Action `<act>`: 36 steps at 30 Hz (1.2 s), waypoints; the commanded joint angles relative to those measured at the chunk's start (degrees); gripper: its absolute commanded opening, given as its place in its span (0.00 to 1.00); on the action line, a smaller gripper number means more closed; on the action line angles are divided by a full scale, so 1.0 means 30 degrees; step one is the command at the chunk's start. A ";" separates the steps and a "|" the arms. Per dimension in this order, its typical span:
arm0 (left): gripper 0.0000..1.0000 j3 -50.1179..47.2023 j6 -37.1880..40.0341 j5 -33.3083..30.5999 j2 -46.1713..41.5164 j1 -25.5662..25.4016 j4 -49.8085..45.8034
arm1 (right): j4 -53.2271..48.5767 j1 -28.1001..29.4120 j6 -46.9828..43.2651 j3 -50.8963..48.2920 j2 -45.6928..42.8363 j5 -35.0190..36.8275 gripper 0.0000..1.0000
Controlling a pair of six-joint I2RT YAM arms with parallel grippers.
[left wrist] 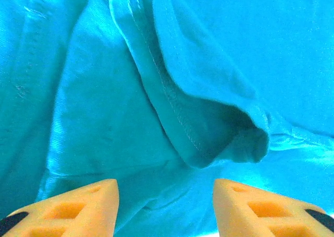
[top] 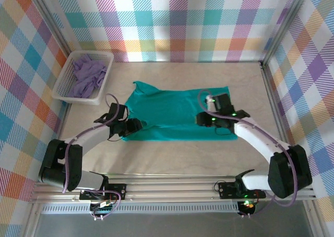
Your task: Fold the inside-out t-shirt
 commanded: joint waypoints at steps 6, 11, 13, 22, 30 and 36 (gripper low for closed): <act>0.38 -0.1839 -0.0608 0.1153 0.0266 0.1644 0.0588 | 0.4938 0.5987 -0.3025 0.5325 0.7387 -0.0521 0.51; 0.32 -0.2618 -0.0529 0.1468 0.0605 0.2145 0.1133 | 0.3976 0.7424 -0.3751 0.9394 1.1673 0.0185 0.54; 0.32 -0.2811 -0.0518 0.1464 0.0646 0.2152 0.1289 | 0.3135 0.7786 -0.4022 1.0928 1.3095 0.0925 0.55; 0.31 -0.3113 -0.0196 0.1384 0.0503 0.2234 0.1229 | -0.0459 0.8007 -0.4081 1.5733 1.7051 0.4933 0.42; 0.31 -0.3260 -0.0086 0.1501 0.0550 0.2234 0.1350 | -0.3205 0.4802 0.0555 1.7792 1.7270 0.6080 0.23; 0.31 -0.3231 0.0010 0.1342 0.0529 0.2212 0.1241 | -0.2187 0.3850 0.0245 1.6248 1.5806 0.3492 0.26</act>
